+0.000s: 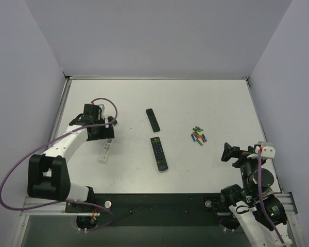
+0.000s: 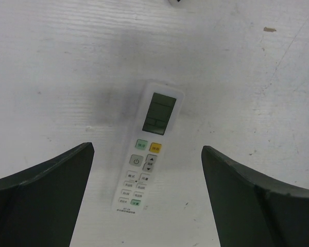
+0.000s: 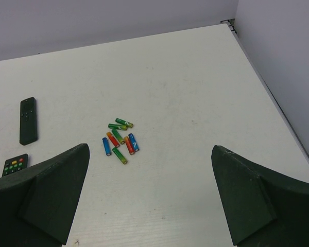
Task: Load the batteries into the remote control
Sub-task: Pick up the remote control from the center of the board.
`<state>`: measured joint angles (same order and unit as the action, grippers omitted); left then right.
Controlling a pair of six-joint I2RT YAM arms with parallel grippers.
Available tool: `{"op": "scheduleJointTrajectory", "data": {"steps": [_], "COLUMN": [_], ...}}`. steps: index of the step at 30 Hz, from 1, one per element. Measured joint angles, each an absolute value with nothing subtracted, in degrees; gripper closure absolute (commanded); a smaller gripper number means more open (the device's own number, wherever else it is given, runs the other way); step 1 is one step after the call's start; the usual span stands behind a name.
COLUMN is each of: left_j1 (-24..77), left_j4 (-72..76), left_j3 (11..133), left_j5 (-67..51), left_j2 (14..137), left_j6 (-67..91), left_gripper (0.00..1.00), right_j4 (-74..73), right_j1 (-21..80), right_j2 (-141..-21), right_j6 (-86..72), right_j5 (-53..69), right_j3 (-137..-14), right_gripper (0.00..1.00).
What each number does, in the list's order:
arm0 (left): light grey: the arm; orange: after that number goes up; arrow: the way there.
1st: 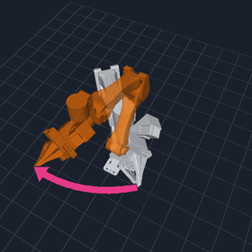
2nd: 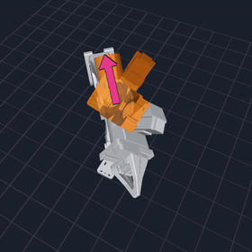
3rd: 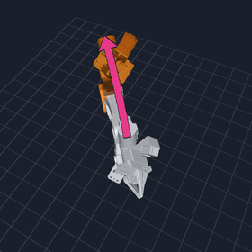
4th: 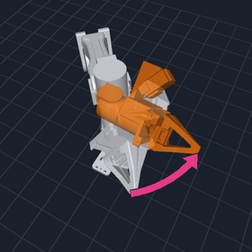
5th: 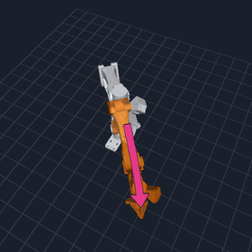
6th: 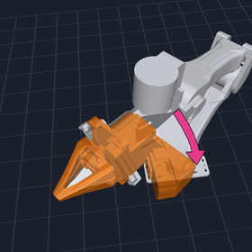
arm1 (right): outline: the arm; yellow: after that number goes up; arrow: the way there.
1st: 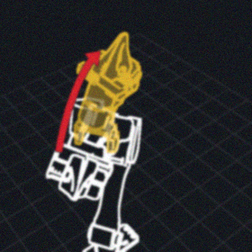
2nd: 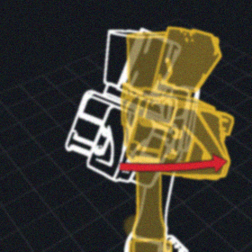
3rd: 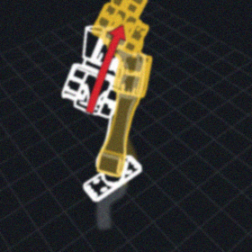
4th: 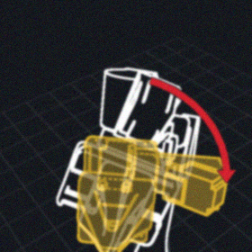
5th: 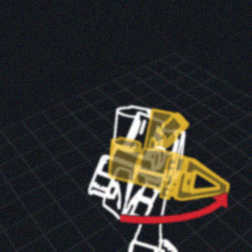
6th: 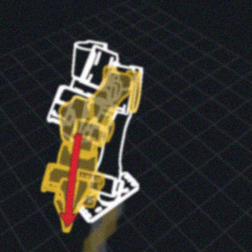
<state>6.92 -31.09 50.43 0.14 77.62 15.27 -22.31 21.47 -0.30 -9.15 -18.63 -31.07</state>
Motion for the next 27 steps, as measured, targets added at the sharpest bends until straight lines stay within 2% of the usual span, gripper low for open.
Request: {"op": "scheduleJointTrajectory", "data": {"steps": [8, 16, 23, 27], "left_j1": [15.9, 16.36, 14.72, 14.02], "left_j4": [-34.92, -37.87, -38.44, -38.52], "left_j3": [60.38, 61.93, 61.93, 61.93], "left_j5": [3.2, 5.28, 5.34, 4.51], "left_j2": [92.6, 98.5, 98.61, 99.81], "left_j6": [11.18, 9.98, 9.8, 9.8], "left_gripper": [0.05, 0.09, 0.17, 0.3], "right_j4": [-22.59, -22.61, -22.61, -22.61], "right_j1": [21.47, 21.47, 21.47, 21.47], "right_j2": [-0.3, -0.3, -0.3, -0.3], "right_j6": [-9.15, -9.15, -9.13, -9.13], "right_j5": [-18.61, -18.59, -18.59, -18.59], "right_j3": [-31.07, -31.07, -31.07, -31.07], "right_gripper": [0.0, 0.0, 0.0, 0.0]}}
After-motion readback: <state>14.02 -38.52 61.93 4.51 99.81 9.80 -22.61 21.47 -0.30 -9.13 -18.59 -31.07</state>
